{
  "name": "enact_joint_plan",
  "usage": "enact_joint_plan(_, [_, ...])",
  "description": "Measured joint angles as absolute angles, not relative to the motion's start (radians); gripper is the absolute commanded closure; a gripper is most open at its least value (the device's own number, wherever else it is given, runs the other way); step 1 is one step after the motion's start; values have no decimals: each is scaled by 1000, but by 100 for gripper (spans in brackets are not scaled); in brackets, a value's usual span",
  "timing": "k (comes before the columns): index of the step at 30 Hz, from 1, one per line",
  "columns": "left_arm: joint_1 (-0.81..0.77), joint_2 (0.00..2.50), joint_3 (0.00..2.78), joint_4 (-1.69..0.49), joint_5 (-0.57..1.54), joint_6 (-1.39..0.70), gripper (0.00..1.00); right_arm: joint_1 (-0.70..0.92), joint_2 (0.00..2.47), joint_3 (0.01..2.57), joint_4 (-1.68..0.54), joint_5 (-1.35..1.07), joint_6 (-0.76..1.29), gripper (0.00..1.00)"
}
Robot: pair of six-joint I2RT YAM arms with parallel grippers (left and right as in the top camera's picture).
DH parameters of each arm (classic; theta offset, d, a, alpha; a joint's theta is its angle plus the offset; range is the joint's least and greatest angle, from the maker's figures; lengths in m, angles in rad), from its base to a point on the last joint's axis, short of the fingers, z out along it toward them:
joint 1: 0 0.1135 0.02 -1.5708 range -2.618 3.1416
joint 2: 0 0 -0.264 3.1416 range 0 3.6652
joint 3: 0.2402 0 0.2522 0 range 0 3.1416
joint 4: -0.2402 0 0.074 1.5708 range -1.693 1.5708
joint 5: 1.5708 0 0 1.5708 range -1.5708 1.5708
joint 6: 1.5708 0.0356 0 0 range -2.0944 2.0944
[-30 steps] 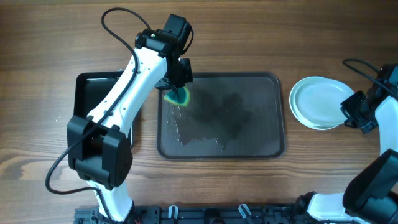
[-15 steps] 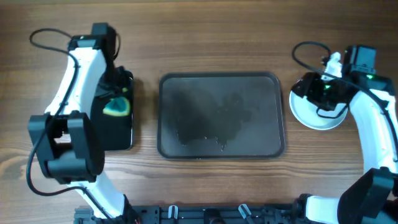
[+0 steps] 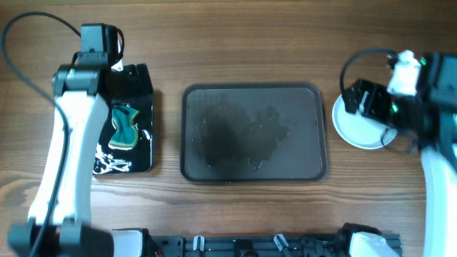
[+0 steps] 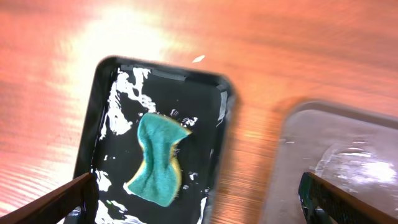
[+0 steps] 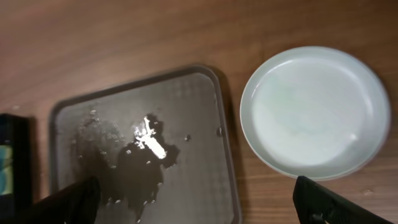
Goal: Clean dirty plates on tray and stack at the side
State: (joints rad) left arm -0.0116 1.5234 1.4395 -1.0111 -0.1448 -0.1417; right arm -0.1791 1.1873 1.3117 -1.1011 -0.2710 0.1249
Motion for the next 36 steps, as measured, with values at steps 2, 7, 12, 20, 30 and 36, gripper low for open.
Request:
enact_joint_plan(2, [-38, 1456, 1444, -1011, -144, -147, 0, -179, 1060, 1316, -1146, -265, 125, 0])
enact_joint_plan(7, [-43, 1449, 1444, -1015, -144, -155, 0, -179, 783, 1319, -1170, -264, 125, 0])
enact_joint_plan(12, [-44, 1449, 1444, -1015, -144, -155, 0, -179, 735, 1319, -1166, -233, 114, 0])
enact_joint_plan(20, [-44, 1449, 1444, -1017, -141, -155, 0, -83, 477, 739, -464, -236, 66, 0])
enact_joint_plan(30, [-44, 1449, 1444, -1018, -141, -155, 0, -12, 55, 29, 59, -243, 74, 0])
enact_joint_plan(36, [-44, 1449, 1444, -1017, -141, -155, 0, -9, 19, 6, 12, -223, 74, 0])
